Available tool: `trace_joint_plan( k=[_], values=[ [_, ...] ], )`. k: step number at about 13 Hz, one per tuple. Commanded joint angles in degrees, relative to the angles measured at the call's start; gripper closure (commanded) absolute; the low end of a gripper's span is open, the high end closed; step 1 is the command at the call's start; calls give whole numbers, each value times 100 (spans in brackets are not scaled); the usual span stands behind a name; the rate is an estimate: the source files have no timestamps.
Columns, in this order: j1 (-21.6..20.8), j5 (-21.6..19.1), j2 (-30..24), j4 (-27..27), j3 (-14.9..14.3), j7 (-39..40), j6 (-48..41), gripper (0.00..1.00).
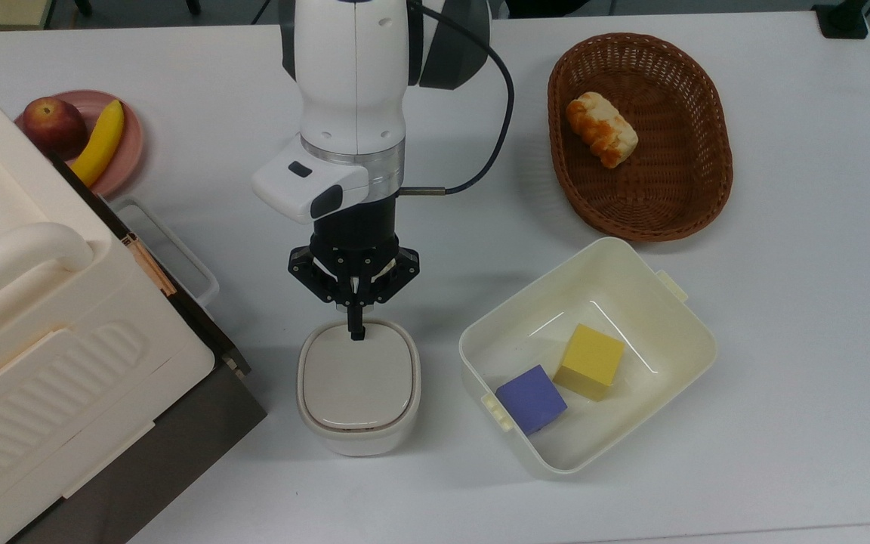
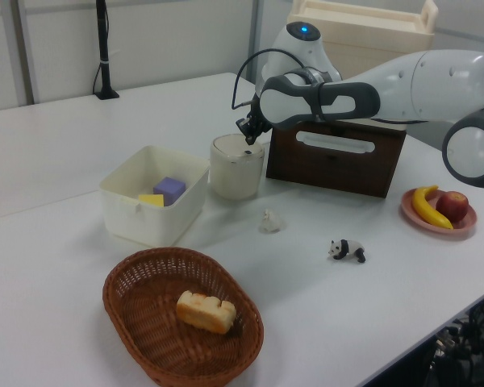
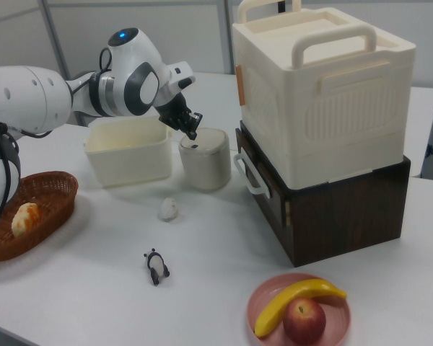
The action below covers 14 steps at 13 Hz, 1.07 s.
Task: Open the trash can
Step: 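Lower the gripper and grasp the lid's edge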
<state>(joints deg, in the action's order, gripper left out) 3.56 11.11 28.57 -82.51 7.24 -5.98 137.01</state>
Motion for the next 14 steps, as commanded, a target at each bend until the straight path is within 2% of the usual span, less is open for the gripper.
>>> trace_joint_plan(
  k=[1, 11, 14],
  values=[
    [-49, 110, 123, 147, -47, 70, 89, 100],
    [-58, 400, 264, 130, -47, 70, 89, 100],
    [-66, 637, 369, 121, -30, 70, 89, 100]
  ],
)
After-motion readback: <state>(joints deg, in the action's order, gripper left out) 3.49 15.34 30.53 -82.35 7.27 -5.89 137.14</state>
